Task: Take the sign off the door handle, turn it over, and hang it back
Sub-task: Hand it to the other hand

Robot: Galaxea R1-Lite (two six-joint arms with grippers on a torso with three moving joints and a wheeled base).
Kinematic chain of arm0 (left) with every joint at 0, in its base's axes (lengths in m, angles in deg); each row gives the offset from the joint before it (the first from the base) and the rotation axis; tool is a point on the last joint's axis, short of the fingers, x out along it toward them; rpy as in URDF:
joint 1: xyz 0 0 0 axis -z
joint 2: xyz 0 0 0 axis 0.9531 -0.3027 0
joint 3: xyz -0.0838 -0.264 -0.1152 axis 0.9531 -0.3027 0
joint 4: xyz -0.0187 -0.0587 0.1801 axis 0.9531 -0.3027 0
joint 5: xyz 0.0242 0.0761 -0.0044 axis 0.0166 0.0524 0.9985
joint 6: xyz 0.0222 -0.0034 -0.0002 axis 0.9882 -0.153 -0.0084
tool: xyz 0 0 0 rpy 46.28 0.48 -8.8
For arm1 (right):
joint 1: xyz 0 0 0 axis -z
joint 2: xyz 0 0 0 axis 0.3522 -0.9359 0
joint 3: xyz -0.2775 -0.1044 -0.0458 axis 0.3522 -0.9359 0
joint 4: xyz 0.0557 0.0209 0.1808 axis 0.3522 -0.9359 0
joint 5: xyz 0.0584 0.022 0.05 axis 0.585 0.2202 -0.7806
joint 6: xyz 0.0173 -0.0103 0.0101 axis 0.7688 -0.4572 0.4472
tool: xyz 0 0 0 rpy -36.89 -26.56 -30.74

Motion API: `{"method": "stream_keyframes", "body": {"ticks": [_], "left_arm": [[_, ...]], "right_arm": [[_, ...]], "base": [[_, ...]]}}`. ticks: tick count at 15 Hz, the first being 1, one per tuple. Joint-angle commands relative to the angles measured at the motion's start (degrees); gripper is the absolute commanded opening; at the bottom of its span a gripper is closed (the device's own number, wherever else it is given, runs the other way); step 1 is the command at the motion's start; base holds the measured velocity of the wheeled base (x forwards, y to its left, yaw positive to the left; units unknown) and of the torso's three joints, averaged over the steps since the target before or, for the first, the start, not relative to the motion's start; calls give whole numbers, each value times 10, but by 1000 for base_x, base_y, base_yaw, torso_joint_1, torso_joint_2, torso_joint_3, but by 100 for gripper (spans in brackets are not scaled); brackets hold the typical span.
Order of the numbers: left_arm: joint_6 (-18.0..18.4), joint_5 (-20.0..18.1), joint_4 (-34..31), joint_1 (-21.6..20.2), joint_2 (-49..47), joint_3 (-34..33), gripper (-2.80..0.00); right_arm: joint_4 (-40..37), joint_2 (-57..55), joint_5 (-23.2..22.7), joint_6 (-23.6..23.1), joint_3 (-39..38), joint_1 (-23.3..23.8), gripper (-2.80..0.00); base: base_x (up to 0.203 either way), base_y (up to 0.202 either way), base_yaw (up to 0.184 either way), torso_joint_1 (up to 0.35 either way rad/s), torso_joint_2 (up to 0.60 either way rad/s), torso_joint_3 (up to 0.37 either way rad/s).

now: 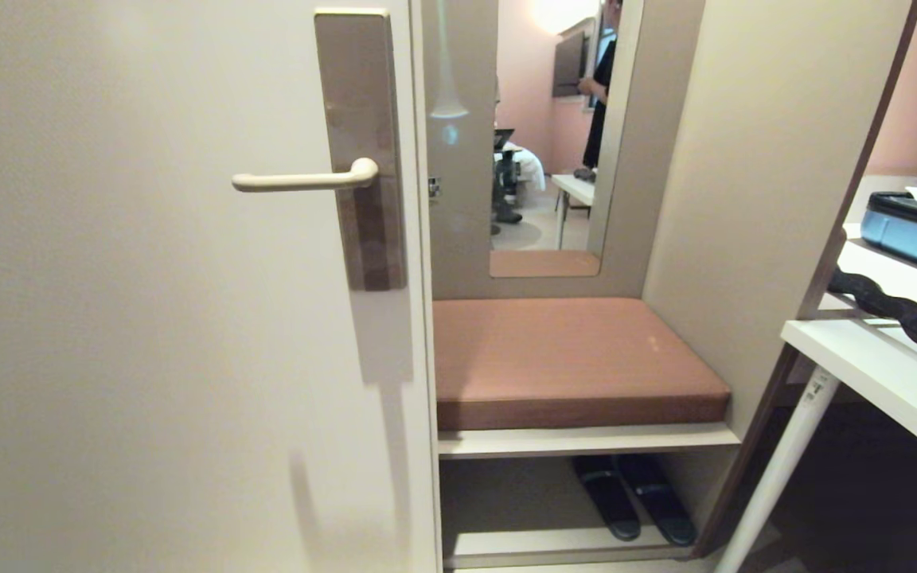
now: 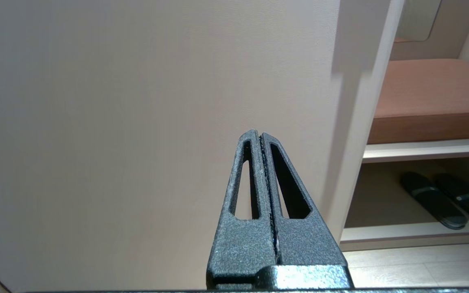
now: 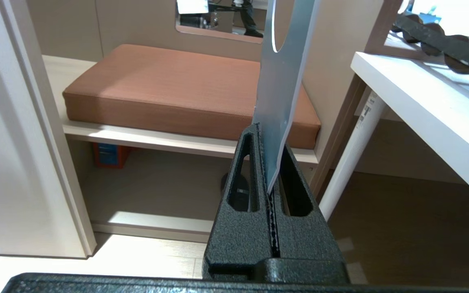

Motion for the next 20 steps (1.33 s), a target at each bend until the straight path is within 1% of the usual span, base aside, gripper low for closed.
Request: {"method": "stream_keyframes", "body": {"ticks": [1, 9, 14, 17, 20], "left_arm": [[1, -1, 0, 0, 0, 0, -280], [-1, 2, 0, -1, 0, 0, -280], [-1, 2, 0, 0, 0, 0, -280], [-1, 1, 0, 0, 0, 0, -280], [-1, 0, 0, 0, 0, 0, -280]], "right_arm": [[0, -1, 0, -1, 0, 0, -280], [0, -1, -1, -1, 3, 0, -280], [-6, -4, -19, 0, 45, 0, -280], [-8, -41, -20, 0, 68, 0, -280], [-3, -117, -22, 4, 109, -5, -280]], "base": [[0, 0, 0, 0, 0, 0], [0, 0, 0, 0, 0, 0], [0, 0, 0, 0, 0, 0], [0, 0, 0, 0, 0, 0], [0, 0, 0, 0, 0, 0]]}}
